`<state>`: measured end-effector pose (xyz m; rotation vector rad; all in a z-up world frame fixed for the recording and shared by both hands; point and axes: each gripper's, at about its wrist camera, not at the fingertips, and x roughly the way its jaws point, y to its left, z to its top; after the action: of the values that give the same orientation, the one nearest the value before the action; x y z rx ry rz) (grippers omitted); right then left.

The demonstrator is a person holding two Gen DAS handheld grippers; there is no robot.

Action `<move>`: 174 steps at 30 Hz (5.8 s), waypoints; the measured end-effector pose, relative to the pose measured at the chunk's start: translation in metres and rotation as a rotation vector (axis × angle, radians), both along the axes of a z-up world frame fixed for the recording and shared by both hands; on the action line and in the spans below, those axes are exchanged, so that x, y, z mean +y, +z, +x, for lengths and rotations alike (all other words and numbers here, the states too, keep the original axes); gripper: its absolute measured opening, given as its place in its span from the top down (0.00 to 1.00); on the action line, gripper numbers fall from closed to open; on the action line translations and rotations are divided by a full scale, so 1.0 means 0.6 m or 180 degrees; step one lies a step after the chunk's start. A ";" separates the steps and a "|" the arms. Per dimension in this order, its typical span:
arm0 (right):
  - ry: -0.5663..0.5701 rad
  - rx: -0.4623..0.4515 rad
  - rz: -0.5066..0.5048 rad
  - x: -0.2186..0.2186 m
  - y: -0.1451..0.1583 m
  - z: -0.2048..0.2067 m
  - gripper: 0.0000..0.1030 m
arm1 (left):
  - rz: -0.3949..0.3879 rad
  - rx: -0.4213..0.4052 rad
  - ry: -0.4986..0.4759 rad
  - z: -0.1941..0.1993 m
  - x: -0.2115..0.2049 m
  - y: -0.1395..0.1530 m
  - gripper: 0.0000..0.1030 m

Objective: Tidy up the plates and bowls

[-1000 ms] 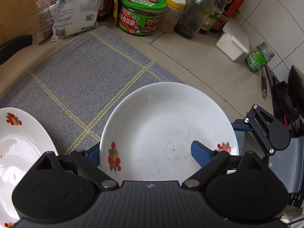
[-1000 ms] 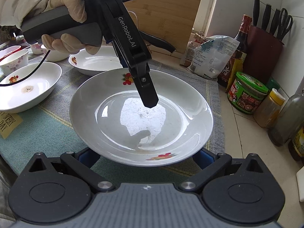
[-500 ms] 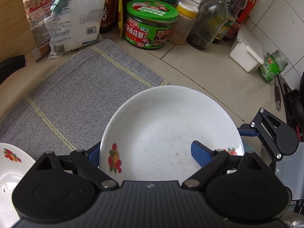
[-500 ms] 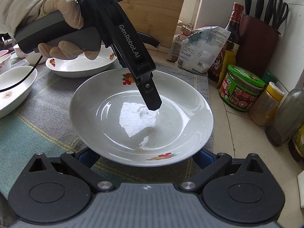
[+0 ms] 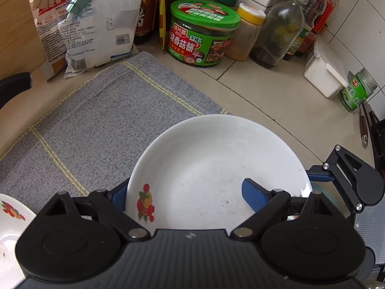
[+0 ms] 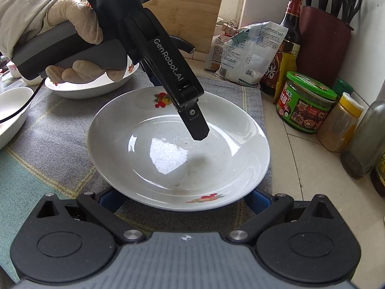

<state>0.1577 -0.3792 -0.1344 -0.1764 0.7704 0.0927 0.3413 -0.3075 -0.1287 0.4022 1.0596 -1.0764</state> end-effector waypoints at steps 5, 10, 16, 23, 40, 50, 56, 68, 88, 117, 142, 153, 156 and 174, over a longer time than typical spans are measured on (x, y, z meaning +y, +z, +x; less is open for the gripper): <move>-0.0048 -0.0004 0.0027 0.002 0.003 -0.011 0.00 | -0.0022 -0.0128 0.0066 -0.010 0.013 0.003 0.09; -0.0200 -0.0010 0.0051 0.002 0.015 -0.030 0.00 | -0.0114 -0.0396 0.0134 -0.039 0.048 0.033 0.09; -0.0341 -0.0044 -0.0093 0.027 0.032 -0.059 0.00 | -0.0390 -0.0685 0.0262 -0.109 0.111 0.088 0.03; -0.0339 -0.0068 -0.0039 0.062 0.032 -0.091 0.00 | -0.0588 -0.1014 0.0724 -0.224 0.209 0.106 0.03; 0.0049 0.0064 0.0299 0.179 0.031 -0.080 0.00 | -0.0361 -0.1467 0.1678 -0.357 0.433 0.094 0.02; -0.0098 0.0204 0.0420 0.249 0.044 -0.081 0.00 | -0.0259 -0.1250 0.1767 -0.410 0.556 0.047 0.02; -0.0202 0.0249 0.0534 0.281 0.055 -0.099 0.00 | -0.0194 -0.1163 0.1651 -0.412 0.589 -0.002 0.02; 0.0074 0.0484 0.0399 0.314 0.048 -0.086 0.00 | -0.0229 -0.1114 0.1726 -0.387 0.572 -0.047 0.01; 0.1265 0.0968 0.0777 0.328 0.017 0.032 0.00 | -0.0168 -0.1181 0.2131 -0.383 0.551 -0.048 0.01; 0.0763 0.1049 0.0629 0.368 0.015 0.072 0.00 | -0.0448 -0.1276 0.1389 -0.358 0.575 -0.054 0.01; 0.1185 0.1357 0.1124 0.328 0.028 0.137 0.00 | -0.0383 -0.1217 0.0970 -0.334 0.588 -0.051 0.01; 0.1157 0.1531 0.1378 0.326 0.023 0.165 0.05 | -0.0375 -0.1219 0.0887 -0.331 0.588 -0.049 0.01; 0.1195 0.1551 0.1390 0.332 0.024 0.169 0.11 | -0.0377 -0.1216 0.0881 -0.331 0.590 -0.049 0.01; 0.1156 0.1679 0.1564 0.329 0.021 0.186 0.10 | -0.0384 -0.1243 0.0698 -0.326 0.587 -0.049 0.01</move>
<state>0.2696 -0.1818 -0.1215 0.1885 1.2077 0.6873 0.1456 0.0445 -0.1583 0.3711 0.6706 -0.8192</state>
